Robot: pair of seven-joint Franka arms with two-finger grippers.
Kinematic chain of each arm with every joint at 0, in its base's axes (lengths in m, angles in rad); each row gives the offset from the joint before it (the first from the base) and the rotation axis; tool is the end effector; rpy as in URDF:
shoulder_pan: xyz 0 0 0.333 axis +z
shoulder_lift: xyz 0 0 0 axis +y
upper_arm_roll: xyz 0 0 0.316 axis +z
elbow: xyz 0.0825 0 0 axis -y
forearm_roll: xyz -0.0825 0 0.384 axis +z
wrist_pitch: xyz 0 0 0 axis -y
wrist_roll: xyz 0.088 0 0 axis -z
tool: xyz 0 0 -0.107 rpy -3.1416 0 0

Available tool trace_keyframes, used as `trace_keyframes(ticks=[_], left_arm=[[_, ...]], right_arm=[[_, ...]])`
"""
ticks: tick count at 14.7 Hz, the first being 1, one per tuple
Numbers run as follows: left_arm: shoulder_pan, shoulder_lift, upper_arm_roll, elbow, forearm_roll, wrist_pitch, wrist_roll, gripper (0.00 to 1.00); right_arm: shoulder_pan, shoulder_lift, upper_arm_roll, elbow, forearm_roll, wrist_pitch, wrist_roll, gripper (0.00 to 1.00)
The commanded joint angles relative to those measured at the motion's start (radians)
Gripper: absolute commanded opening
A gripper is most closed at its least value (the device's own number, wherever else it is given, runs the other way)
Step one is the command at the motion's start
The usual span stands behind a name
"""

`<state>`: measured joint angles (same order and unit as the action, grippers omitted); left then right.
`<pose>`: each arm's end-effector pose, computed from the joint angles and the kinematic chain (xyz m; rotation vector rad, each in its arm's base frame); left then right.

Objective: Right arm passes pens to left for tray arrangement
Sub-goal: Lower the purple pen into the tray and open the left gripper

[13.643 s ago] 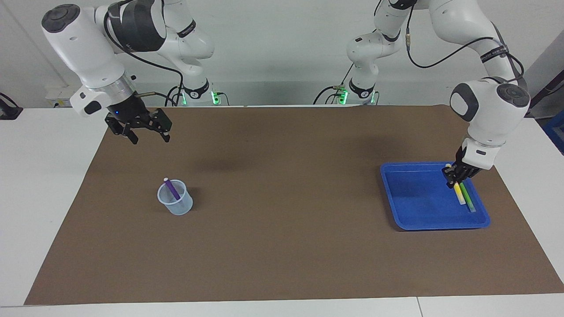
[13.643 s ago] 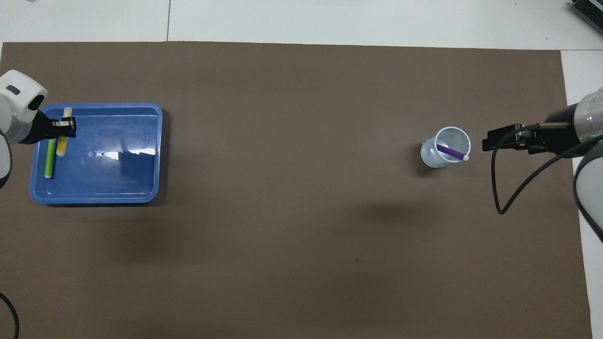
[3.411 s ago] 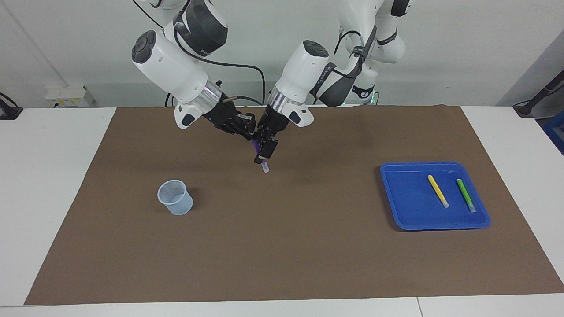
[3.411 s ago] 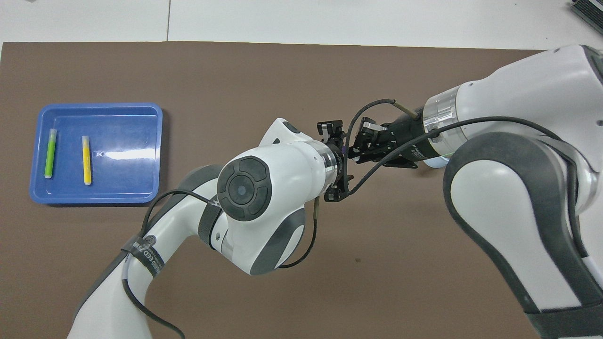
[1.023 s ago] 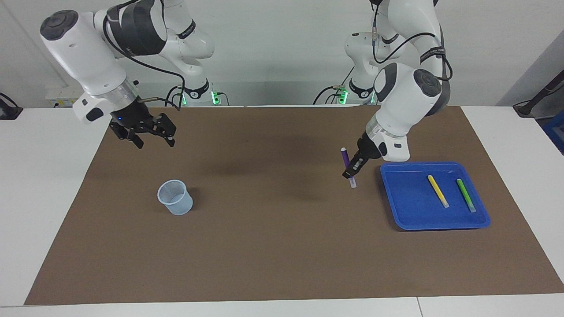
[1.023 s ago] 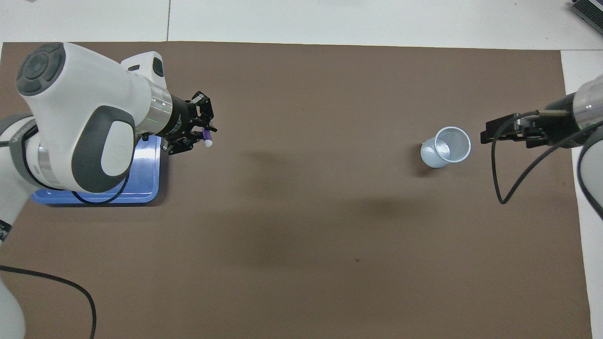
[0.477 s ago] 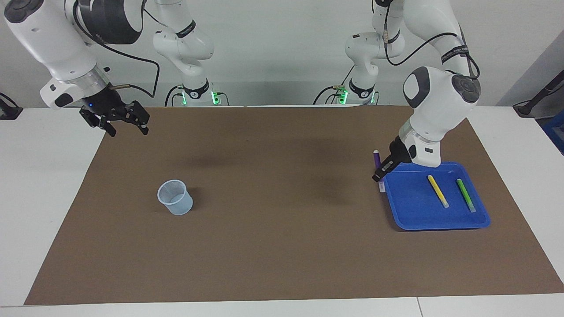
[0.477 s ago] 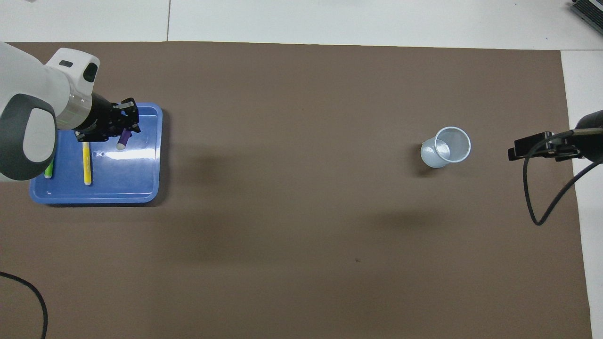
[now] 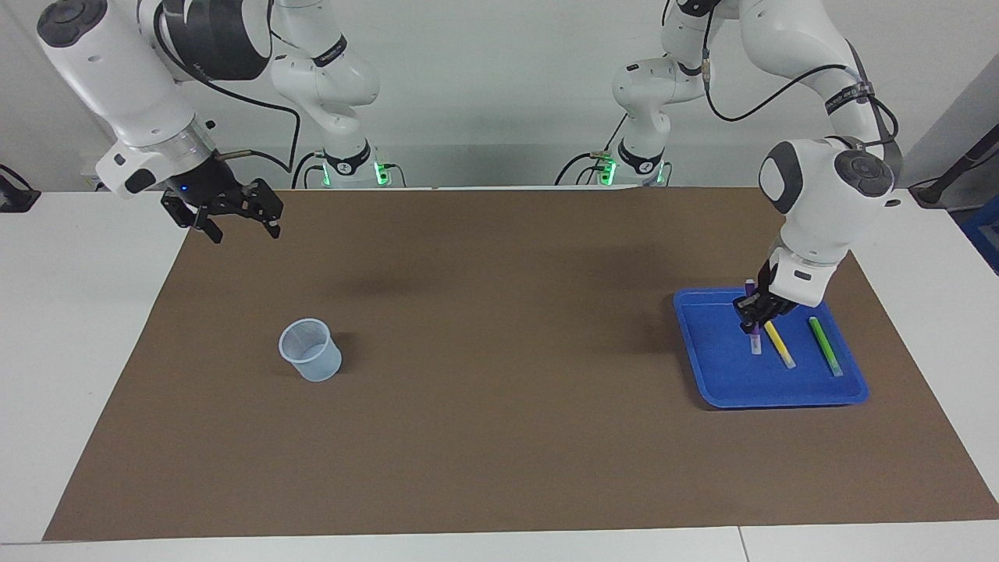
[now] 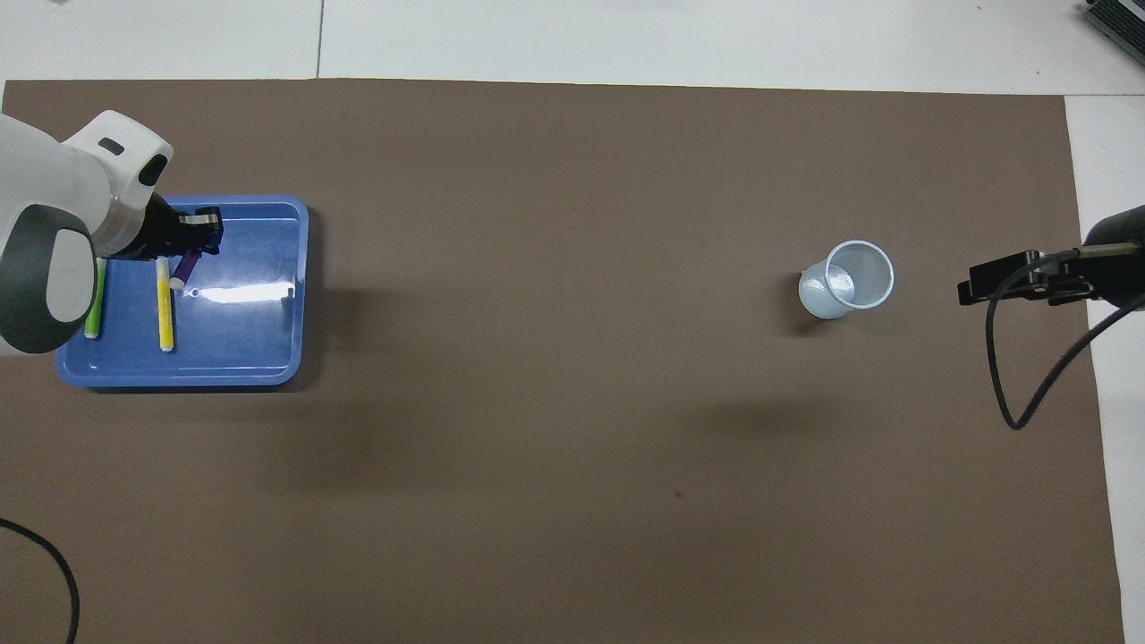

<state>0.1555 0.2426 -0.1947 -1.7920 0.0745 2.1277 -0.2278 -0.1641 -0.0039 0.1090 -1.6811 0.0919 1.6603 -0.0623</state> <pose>0.6334 -0.0137 0.4262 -3.1220 -0.2505 -0.1565 0.5577 -0.0216 0.5825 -3.0497 0.0027 0.0176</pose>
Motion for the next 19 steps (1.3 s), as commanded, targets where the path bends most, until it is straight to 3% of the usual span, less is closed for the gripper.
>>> trace_keyframes(ticks=[1, 7, 14, 15, 17, 18, 19], left_arm=[[0.025, 0.047, -0.006, -0.010, 0.041, 0.076, 0.039, 0.00], [0.051, 0.106, -0.005, -0.099, 0.077, 0.245, 0.084, 0.00], [0.036, 0.086, -0.006, -0.178, 0.077, 0.264, 0.068, 0.00], [0.039, 0.083, -0.006, -0.181, 0.077, 0.265, 0.071, 0.27], [0.047, 0.083, -0.006, -0.184, 0.077, 0.270, 0.079, 0.48], [0.045, 0.083, -0.006, -0.185, 0.077, 0.271, 0.079, 0.71], [0.036, 0.083, -0.006, -0.184, 0.077, 0.265, 0.071, 0.82]], right_arm=[[-0.003, -0.022, 0.003, -0.029, -0.020, 0.022, -0.011, 1.00], [-0.005, -0.022, 0.003, -0.028, -0.020, 0.021, -0.013, 1.00], [-0.003, -0.022, 0.003, -0.028, -0.020, 0.022, -0.011, 1.00], [-0.003, -0.022, 0.004, -0.028, -0.020, 0.022, -0.011, 1.00], [-0.003, -0.022, 0.004, -0.026, -0.020, 0.022, -0.011, 1.00], [-0.003, -0.022, 0.004, -0.026, -0.020, 0.018, -0.013, 1.00], [-0.003, -0.022, 0.004, -0.026, -0.020, 0.022, -0.011, 1.00]])
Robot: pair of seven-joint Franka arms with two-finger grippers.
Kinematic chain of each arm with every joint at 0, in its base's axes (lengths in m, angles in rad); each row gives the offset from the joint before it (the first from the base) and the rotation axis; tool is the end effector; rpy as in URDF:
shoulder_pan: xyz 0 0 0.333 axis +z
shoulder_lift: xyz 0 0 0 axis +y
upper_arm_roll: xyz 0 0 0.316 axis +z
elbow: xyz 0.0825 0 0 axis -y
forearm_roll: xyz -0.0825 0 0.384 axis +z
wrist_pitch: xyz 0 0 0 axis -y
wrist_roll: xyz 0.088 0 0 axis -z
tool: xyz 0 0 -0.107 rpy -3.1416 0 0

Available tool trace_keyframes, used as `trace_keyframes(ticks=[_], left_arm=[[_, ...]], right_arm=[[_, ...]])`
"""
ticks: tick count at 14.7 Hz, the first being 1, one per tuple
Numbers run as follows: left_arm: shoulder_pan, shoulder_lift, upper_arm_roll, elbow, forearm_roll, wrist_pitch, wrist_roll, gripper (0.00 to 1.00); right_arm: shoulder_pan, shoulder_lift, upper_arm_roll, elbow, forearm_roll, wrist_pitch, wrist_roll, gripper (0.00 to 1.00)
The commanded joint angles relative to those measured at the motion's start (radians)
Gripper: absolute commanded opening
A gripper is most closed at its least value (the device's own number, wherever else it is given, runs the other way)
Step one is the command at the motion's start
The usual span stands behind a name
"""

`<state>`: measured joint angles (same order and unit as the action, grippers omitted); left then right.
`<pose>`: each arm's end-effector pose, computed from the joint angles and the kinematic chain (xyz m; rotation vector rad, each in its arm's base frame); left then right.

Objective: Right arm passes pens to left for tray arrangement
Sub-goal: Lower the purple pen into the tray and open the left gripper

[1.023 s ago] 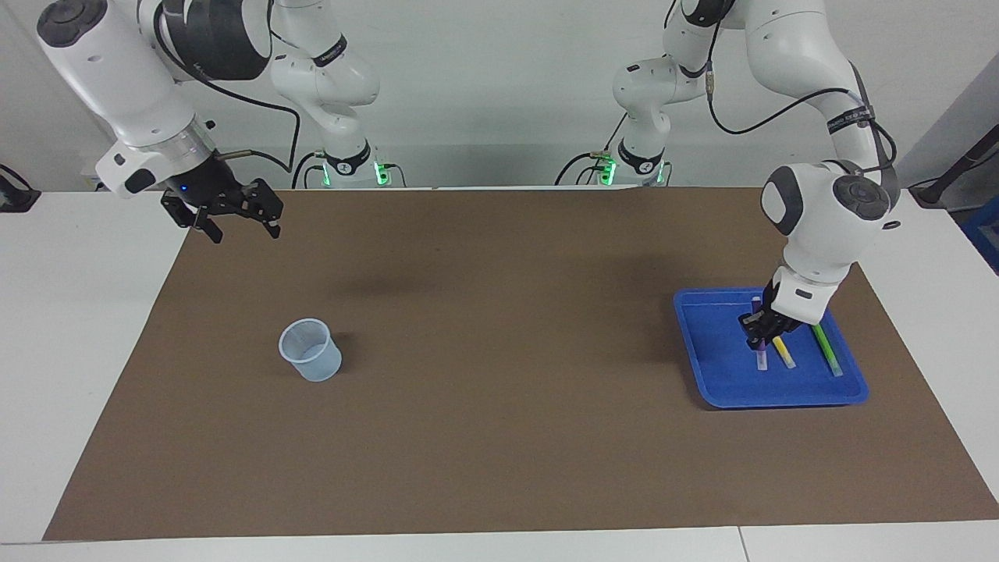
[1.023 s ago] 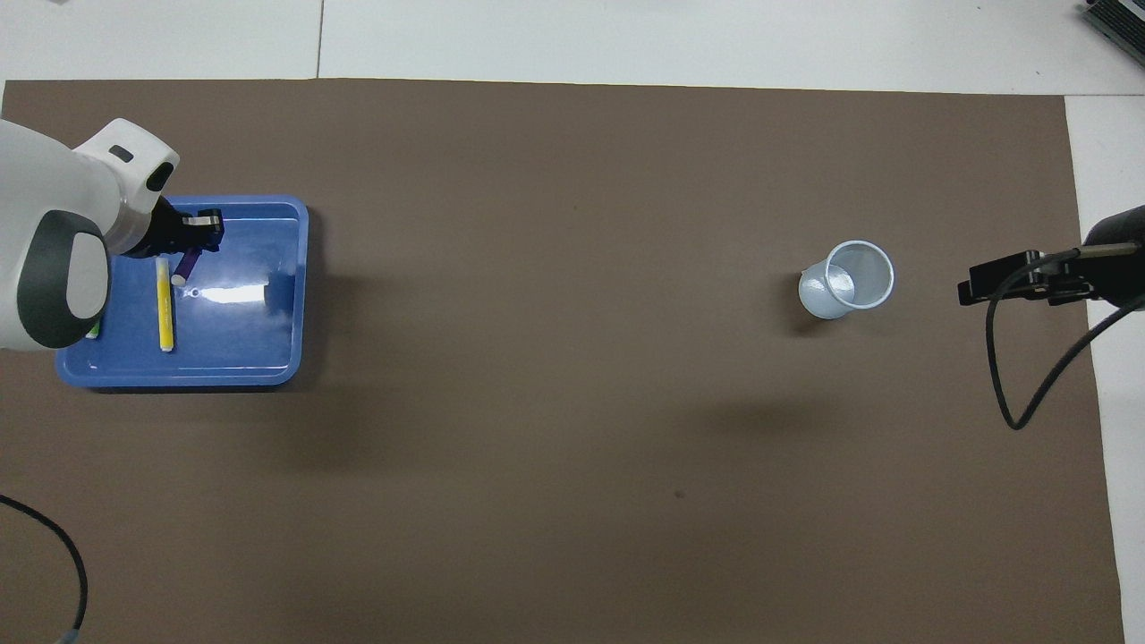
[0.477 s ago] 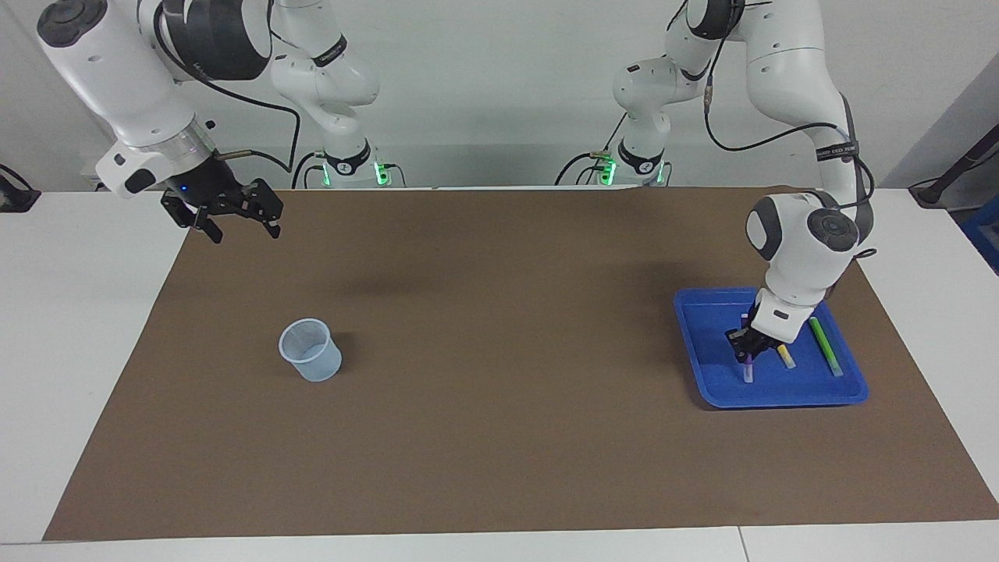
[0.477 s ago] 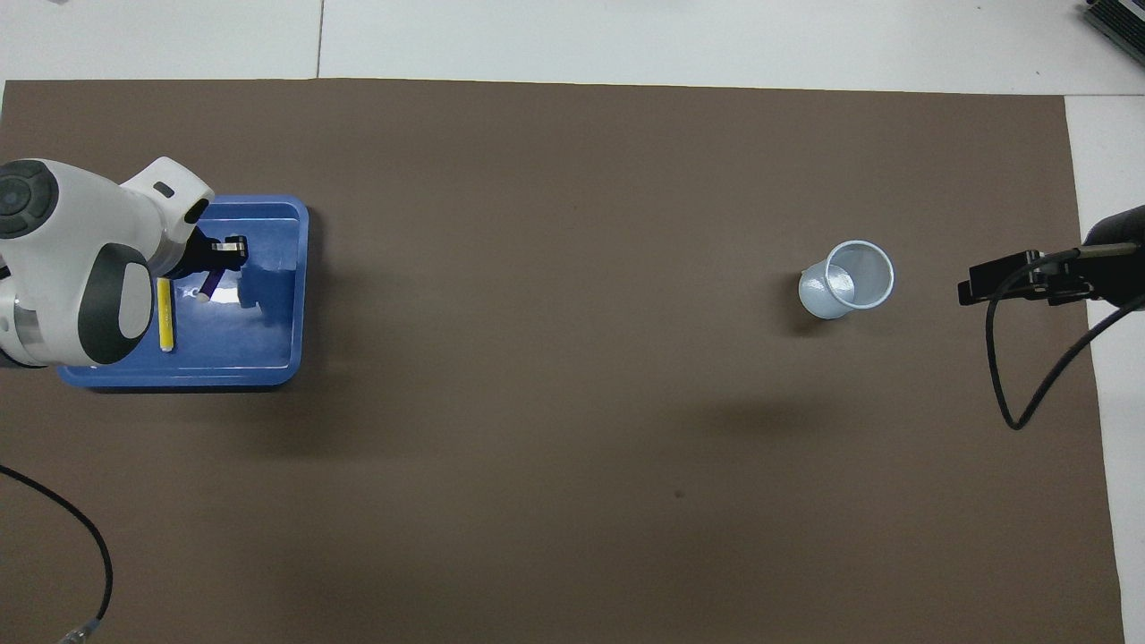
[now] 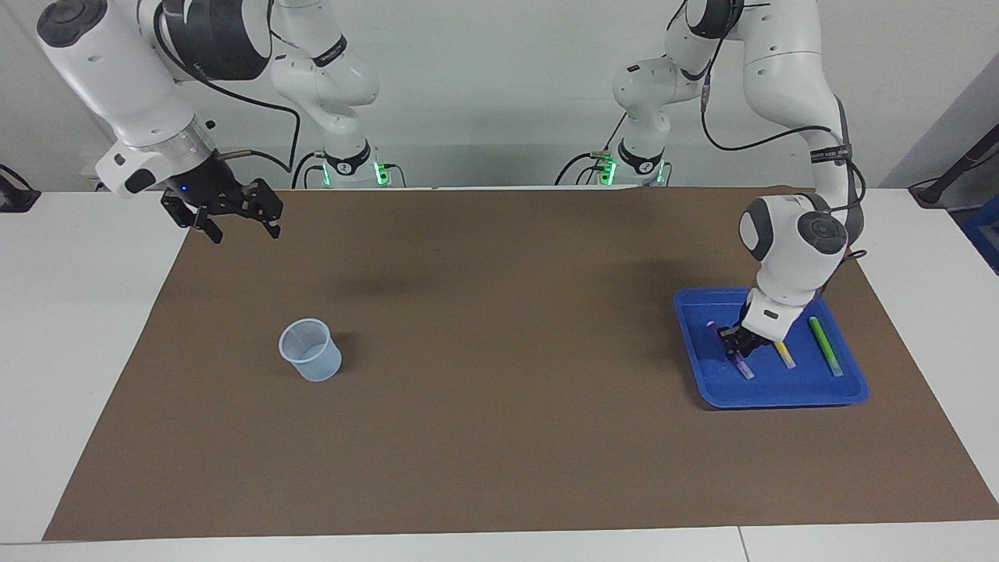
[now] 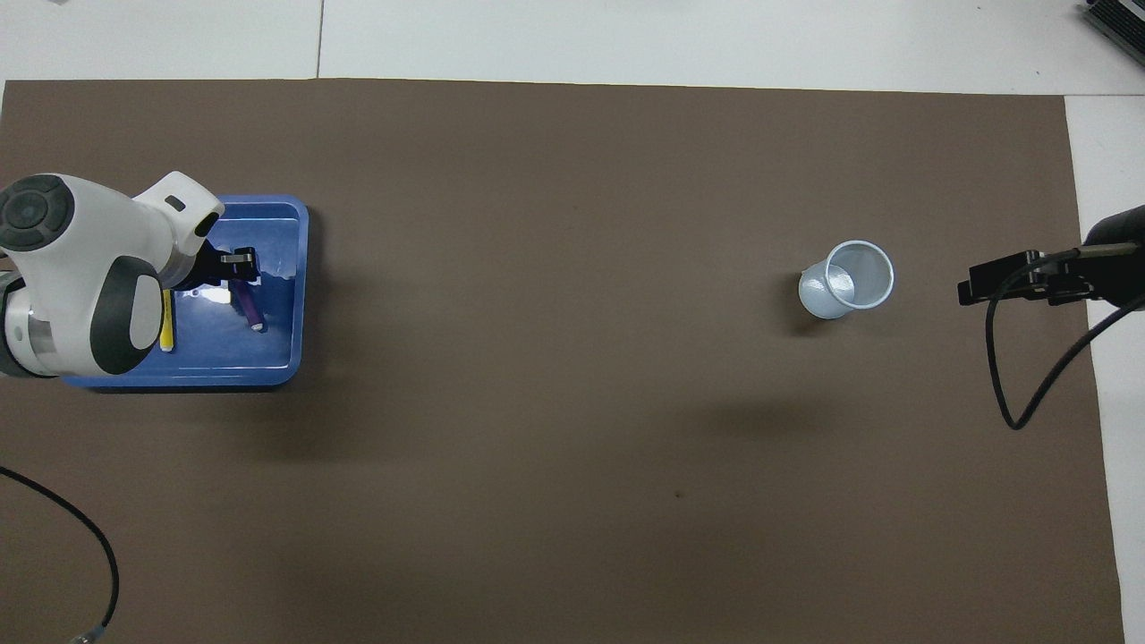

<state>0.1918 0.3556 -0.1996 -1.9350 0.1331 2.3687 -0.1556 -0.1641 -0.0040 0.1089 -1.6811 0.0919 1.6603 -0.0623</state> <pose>0.6268 0.0030 0.3137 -3.1153 -0.1116 -0.1394 0.5577 -0.0216 0.5826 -3.0497 0.0029 0.0175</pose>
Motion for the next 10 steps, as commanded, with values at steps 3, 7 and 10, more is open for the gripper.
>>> trace_keyframes(ticks=[3, 7, 10], left_arm=[[-0.002, -0.030, -0.001, 0.006, 0.017, -0.018, 0.002, 1.00], [-0.025, -0.030, -0.006, 0.123, 0.010, -0.152, -0.002, 1.00], [-0.026, -0.047, -0.011, 0.151, 0.010, -0.184, -0.002, 1.00]], right_arm=[[-0.003, -0.022, 0.008, -0.026, -0.020, 0.024, -0.011, 1.00], [-0.003, -0.022, 0.008, -0.028, -0.020, 0.022, -0.011, 1.00], [-0.003, -0.022, 0.008, -0.028, -0.020, 0.024, -0.011, 1.00]])
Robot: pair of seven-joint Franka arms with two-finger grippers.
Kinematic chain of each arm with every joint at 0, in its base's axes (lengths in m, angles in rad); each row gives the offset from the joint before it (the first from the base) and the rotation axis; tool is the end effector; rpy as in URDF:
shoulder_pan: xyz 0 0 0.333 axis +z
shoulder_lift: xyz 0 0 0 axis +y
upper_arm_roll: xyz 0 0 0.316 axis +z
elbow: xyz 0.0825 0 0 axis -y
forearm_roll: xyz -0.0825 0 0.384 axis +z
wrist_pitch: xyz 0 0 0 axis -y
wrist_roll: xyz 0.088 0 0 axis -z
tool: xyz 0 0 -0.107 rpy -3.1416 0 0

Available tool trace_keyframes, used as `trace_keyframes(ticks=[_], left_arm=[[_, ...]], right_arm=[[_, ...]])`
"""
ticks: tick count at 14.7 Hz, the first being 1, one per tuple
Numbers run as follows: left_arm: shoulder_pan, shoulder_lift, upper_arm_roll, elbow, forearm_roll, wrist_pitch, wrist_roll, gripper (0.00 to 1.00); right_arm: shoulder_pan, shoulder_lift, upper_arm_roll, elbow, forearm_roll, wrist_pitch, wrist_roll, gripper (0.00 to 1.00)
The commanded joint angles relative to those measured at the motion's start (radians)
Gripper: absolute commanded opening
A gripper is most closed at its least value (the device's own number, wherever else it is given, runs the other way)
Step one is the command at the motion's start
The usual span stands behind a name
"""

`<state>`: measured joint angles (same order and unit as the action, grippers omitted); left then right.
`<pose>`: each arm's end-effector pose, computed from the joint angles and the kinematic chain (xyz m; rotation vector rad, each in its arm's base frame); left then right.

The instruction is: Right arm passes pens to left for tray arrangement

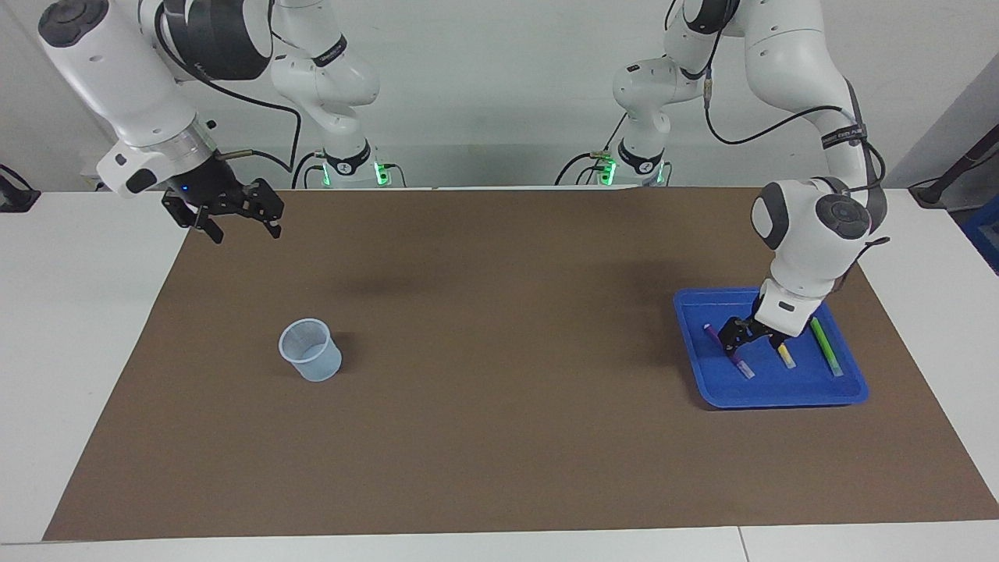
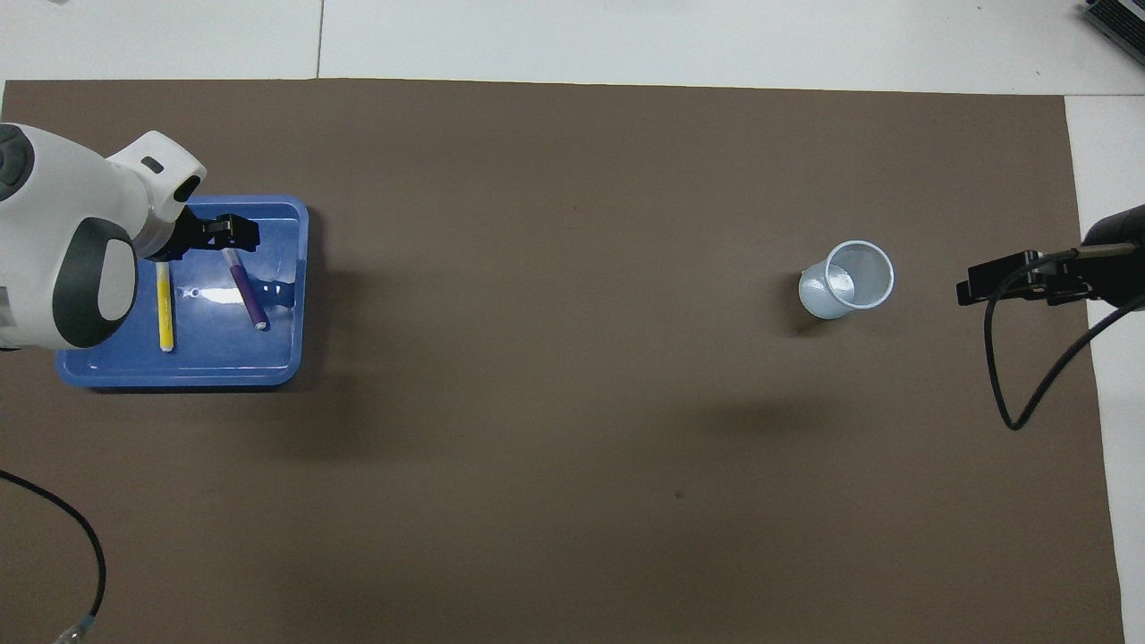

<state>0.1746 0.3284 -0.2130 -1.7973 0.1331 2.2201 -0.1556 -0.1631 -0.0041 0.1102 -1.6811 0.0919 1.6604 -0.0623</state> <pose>0.6474 -0.0103 0.3794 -3.1037 -0.0880 -0.1663 0.5578 -0.0204 0.5826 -3.0497 -0.0006 0.0173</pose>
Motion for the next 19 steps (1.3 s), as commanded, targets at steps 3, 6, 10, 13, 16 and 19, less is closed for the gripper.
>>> trace_keyframes(ticks=[3, 6, 10, 13, 16, 19], left_arm=[[-0.009, -0.042, 0.000, 0.035, 0.010, -0.081, 0.001, 1.00], [-0.010, -0.049, -0.015, 0.123, 0.010, -0.221, 0.002, 1.00], [-0.009, -0.058, -0.031, 0.219, 0.000, -0.382, 0.002, 1.00], [-0.010, -0.083, -0.037, 0.223, -0.004, -0.419, 0.001, 1.00], [-0.010, -0.112, -0.045, 0.223, -0.007, -0.453, 0.001, 1.00], [-0.009, -0.146, -0.043, 0.222, -0.007, -0.479, 0.004, 1.00]], right_arm=[[-0.004, -0.022, 0.006, -0.028, -0.020, 0.024, -0.011, 1.00], [-0.003, -0.024, 0.009, -0.029, -0.020, 0.021, -0.011, 1.00], [-0.004, -0.024, 0.009, -0.035, -0.020, 0.047, -0.011, 1.00], [-0.003, -0.024, 0.009, -0.034, -0.020, 0.039, -0.010, 1.00], [-0.003, -0.024, 0.011, -0.034, -0.020, 0.042, -0.010, 1.00], [-0.003, -0.024, 0.011, -0.034, -0.020, 0.047, -0.011, 1.00]])
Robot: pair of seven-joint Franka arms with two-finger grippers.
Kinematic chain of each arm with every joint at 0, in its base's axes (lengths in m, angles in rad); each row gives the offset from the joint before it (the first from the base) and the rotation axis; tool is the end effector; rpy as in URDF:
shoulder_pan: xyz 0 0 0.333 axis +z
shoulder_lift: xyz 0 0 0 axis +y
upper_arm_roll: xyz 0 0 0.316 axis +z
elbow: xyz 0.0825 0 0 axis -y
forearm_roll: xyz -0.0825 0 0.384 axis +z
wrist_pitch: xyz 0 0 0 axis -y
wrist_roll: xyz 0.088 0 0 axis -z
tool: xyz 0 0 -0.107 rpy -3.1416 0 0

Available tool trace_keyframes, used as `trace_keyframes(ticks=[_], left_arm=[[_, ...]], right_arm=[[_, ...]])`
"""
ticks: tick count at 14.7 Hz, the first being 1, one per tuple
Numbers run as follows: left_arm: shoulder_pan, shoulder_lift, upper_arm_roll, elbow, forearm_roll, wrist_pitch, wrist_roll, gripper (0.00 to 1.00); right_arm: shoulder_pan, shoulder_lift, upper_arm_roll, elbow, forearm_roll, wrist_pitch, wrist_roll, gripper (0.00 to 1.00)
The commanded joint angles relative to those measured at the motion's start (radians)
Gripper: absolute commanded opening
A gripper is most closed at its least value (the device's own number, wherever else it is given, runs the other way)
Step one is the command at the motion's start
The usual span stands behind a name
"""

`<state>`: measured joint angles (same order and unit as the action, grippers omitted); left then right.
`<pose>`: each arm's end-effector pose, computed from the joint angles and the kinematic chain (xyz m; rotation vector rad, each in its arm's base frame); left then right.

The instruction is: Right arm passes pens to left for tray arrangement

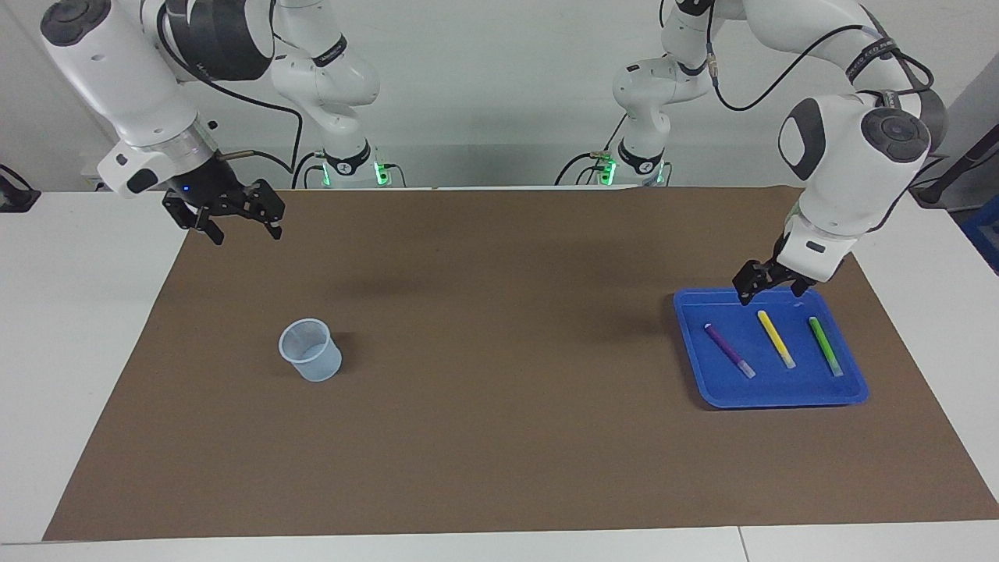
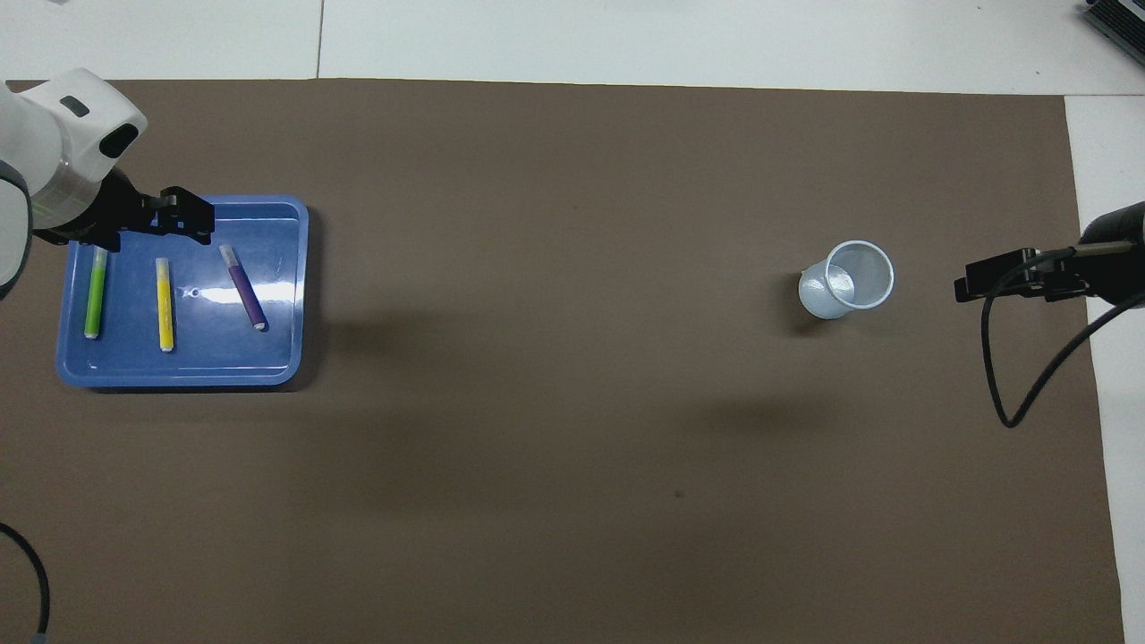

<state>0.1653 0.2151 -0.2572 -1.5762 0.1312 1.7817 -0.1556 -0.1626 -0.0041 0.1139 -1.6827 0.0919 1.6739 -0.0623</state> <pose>0.6262 -0.0327 0.5169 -3.0673 -0.0639 -0.0107 0.5592 -0.0182 0.5830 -3.0505 -0.0060 -0.0005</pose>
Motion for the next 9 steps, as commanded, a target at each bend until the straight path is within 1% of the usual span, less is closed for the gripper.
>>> trace_keyframes(ticks=[1, 6, 9], left_arm=[[0.000, -0.045, 0.001, 0.001, -0.005, -0.053, 0.005, 1.00], [-0.001, -0.137, -0.001, -0.005, -0.059, -0.129, 0.007, 1.00], [0.000, -0.171, 0.001, -0.013, -0.091, -0.200, 0.008, 1.00]], right_arm=[[-0.003, -0.024, 0.007, -0.034, -0.020, 0.035, -0.011, 1.00], [-0.003, -0.024, 0.007, -0.032, -0.020, 0.033, -0.011, 1.00], [-0.005, -0.024, 0.007, -0.032, -0.020, 0.020, -0.017, 1.00]])
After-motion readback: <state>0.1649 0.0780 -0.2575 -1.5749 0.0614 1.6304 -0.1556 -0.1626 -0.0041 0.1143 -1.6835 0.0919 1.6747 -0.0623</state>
